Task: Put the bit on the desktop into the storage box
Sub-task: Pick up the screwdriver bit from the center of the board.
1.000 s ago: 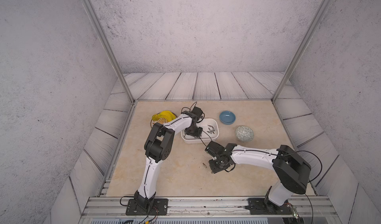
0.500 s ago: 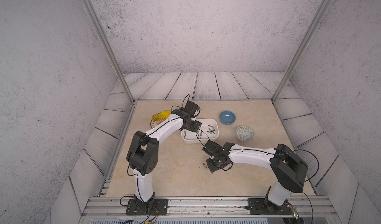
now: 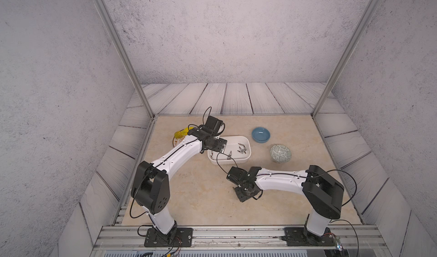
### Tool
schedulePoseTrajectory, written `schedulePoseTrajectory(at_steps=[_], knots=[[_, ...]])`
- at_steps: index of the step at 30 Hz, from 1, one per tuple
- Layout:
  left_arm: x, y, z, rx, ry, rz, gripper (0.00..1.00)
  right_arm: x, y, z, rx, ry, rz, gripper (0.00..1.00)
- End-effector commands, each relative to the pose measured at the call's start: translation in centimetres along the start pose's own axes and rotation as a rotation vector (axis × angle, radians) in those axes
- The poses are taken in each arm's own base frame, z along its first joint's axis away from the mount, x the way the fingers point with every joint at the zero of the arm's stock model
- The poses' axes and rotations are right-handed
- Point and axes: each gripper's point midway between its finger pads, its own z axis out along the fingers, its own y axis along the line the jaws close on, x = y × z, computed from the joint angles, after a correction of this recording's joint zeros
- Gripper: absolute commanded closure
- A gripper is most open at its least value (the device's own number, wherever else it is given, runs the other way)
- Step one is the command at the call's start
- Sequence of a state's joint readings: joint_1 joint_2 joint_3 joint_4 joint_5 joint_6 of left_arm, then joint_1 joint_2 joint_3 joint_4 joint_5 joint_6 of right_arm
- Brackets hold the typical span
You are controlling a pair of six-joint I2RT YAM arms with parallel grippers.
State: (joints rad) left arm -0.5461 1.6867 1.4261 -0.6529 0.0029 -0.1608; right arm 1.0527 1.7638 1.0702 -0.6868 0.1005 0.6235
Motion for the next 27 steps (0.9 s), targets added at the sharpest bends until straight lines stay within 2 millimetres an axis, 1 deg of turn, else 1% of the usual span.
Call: schedulePoseTrajectory(at_steps=[1, 7, 10, 13, 17, 23, 27], knots=[[0.5, 0.5, -1.6, -0.013, -0.01, -0.013, 0.21, 0.4, -0.5, 0.0, 0.047, 0.013, 0.004, 0.56], [1.5, 0.7, -2.1, -0.017, -0.009, -0.025, 0.21, 0.8, -0.4, 0.1, 0.044, 0.02, 0.005, 0.56], [2.2, 0.8, -2.4, -0.017, 0.0, -0.029, 0.21, 1.0, -0.2, 0.5, 0.035, 0.033, 0.004, 0.59], [3.0, 0.6, -2.7, -0.006, 0.014, -0.038, 0.21, 1.6, 0.0, 1.1, 0.026, 0.059, 0.013, 0.64], [4.4, 0.5, -2.9, 0.009, 0.04, -0.05, 0.21, 2.2, 0.3, 1.8, 0.007, 0.091, 0.013, 0.75], [6.6, 1.0, -3.2, -0.007, 0.056, -0.071, 0.21, 2.7, 0.5, 1.8, -0.012, 0.105, 0.014, 0.88], [8.2, 0.4, -3.1, 0.024, 0.086, -0.089, 0.21, 2.4, 0.4, 1.4, -0.003, 0.095, 0.006, 0.97]])
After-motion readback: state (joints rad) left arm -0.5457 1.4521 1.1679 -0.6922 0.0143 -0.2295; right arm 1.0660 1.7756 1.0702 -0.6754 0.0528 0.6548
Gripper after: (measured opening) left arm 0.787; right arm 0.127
